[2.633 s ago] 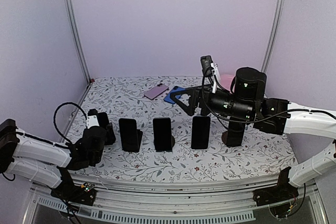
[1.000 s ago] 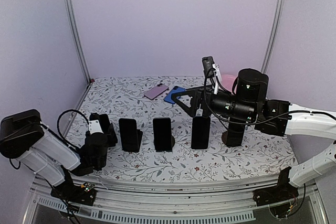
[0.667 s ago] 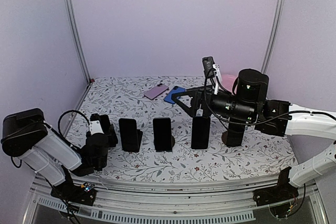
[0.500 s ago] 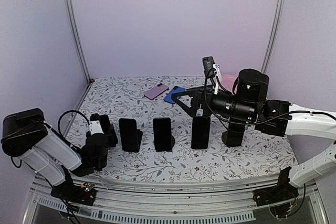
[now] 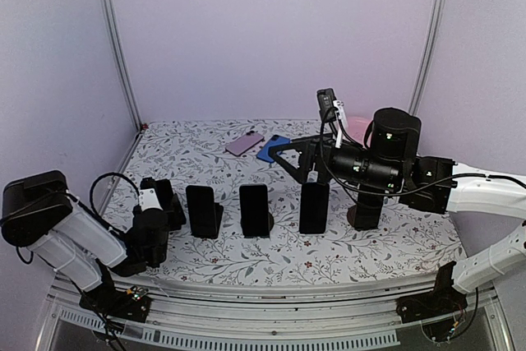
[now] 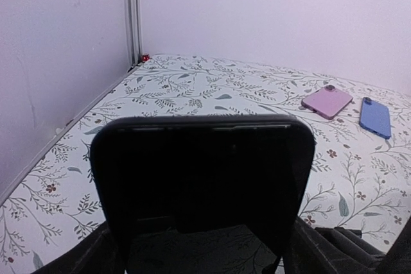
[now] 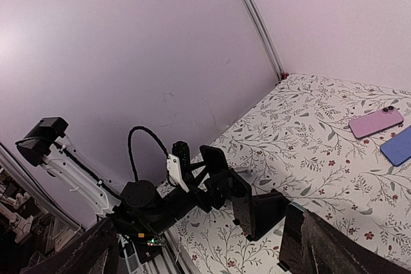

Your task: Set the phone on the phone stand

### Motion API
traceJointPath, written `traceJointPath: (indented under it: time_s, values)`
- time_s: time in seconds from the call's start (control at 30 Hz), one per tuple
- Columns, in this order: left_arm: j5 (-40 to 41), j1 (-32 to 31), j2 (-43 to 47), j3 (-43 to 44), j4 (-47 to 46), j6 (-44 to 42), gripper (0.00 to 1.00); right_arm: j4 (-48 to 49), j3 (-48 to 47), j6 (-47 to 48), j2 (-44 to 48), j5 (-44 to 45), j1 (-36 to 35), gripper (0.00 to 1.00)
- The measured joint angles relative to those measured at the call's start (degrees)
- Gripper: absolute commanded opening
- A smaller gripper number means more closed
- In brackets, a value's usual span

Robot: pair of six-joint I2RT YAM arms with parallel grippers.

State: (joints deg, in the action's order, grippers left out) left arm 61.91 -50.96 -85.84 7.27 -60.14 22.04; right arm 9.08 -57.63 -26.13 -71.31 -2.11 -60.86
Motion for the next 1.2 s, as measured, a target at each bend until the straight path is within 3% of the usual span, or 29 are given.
traceJointPath:
  time_s: [0.43,0.9,1.2]
  values:
    - [0.00,-0.04,3.45,0.02,3.13,0.79,0.97,0.00,0.00,0.00,0.00,0.00,0.00,0.99]
    - [-0.07,-0.11,14.32,3.58,26.69,11.72,0.97,0.00,0.00,0.00,0.00,-0.17,0.00,0.99]
    - [-0.96,-0.09,22.14,7.80,39.65,14.43,0.97,-0.02,0.00,-0.02,0.00,-0.13,0.00,0.99]
